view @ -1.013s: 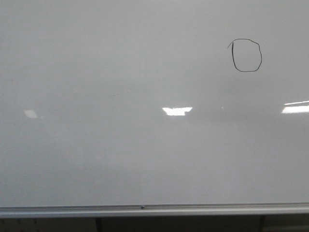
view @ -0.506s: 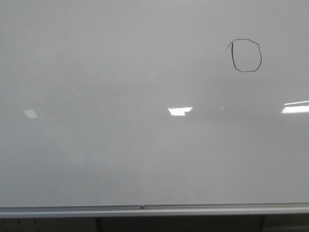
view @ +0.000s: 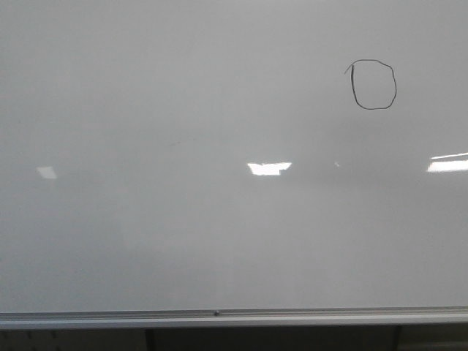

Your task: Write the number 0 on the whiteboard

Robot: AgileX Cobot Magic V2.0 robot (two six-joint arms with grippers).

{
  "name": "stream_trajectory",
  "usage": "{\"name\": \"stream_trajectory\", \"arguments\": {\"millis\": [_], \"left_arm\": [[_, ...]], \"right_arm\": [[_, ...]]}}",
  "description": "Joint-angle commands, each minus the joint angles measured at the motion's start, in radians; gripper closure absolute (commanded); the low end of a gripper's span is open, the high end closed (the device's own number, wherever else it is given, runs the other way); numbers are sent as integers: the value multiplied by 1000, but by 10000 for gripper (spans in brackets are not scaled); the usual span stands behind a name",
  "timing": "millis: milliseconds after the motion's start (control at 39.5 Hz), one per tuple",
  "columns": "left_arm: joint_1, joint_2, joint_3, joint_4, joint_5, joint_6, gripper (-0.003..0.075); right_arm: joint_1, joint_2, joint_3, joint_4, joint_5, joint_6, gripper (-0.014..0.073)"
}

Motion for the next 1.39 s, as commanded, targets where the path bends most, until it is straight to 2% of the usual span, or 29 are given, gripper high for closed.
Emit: {"name": "stream_trajectory", "arguments": {"millis": [0,127,1367], "left_arm": [[-8,-21,31,5,-137,-32,740],[-8,-21,107,5,-227,-32,740],[-8,-19,103,5,-198,-32,740]], "right_arm": [[-5,6,-27,18,-59,-1,662],[-5,6,-27,18,-55,-1,662],[-5,6,-27,18,-55,-1,662]]}}
